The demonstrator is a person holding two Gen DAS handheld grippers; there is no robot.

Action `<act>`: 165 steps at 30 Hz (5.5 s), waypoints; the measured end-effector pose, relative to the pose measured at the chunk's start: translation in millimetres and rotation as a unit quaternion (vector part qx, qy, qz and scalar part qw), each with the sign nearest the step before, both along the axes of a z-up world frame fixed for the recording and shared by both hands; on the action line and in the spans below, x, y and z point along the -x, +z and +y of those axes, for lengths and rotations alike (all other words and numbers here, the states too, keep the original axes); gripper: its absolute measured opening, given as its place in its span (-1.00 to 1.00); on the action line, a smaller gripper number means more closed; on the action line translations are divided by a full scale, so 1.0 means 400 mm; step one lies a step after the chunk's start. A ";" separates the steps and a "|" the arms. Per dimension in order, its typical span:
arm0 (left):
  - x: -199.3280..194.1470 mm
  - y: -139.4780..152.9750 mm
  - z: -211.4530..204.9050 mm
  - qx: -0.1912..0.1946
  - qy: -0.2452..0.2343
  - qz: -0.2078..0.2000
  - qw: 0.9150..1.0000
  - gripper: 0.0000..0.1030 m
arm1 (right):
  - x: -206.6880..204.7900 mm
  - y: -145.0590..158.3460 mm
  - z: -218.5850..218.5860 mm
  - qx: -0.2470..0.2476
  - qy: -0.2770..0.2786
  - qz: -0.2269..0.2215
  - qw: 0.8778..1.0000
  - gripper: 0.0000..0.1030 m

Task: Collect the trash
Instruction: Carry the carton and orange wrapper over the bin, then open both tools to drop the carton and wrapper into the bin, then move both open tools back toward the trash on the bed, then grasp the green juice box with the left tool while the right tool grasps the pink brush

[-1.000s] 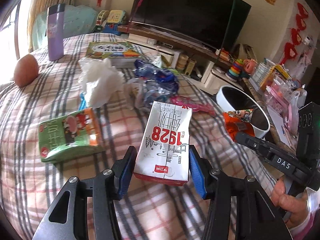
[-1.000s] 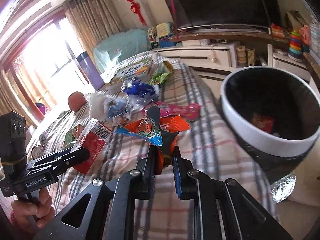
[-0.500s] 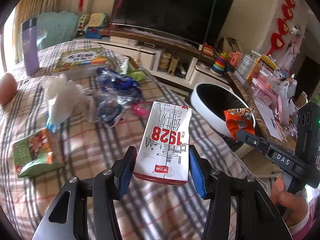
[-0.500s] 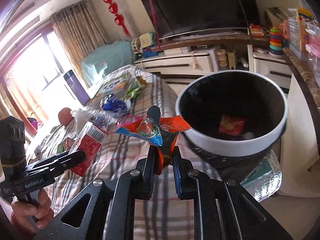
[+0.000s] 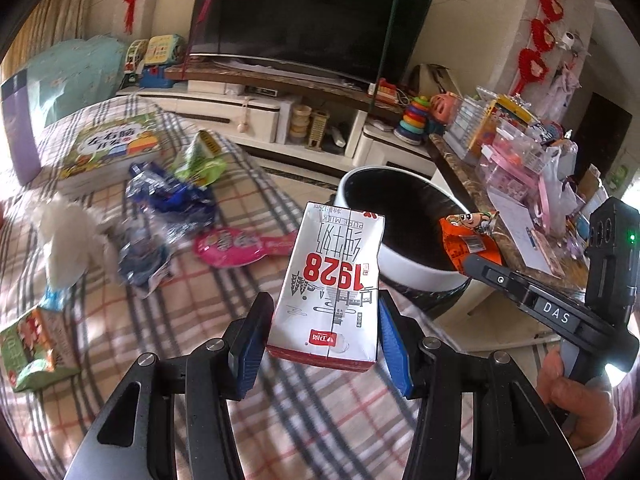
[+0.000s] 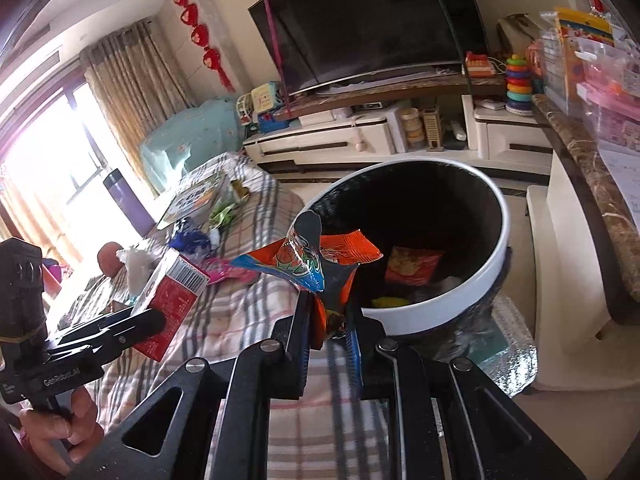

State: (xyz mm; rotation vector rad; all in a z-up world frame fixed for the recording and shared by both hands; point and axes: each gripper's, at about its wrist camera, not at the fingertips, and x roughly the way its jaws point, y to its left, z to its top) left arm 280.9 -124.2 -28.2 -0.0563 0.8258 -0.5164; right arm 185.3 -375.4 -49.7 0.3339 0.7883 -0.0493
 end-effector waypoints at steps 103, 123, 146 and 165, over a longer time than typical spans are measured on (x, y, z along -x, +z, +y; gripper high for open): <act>0.142 -0.030 0.229 0.025 0.128 0.045 0.990 0.23 | -0.050 -0.039 0.208 -0.019 0.092 0.018 0.995 0.55; 0.148 -0.008 0.411 -0.013 0.106 0.057 0.993 0.43 | -0.119 -0.083 0.336 0.003 0.175 0.048 0.983 0.56; -0.029 -0.012 0.446 -0.132 -0.066 0.026 0.989 0.66 | -0.346 -0.133 0.363 0.119 0.302 0.113 0.939 0.56; 0.025 -0.040 0.378 -0.058 -0.012 0.056 0.997 0.12 | -0.306 -0.138 0.300 0.032 0.250 0.119 0.960 -0.93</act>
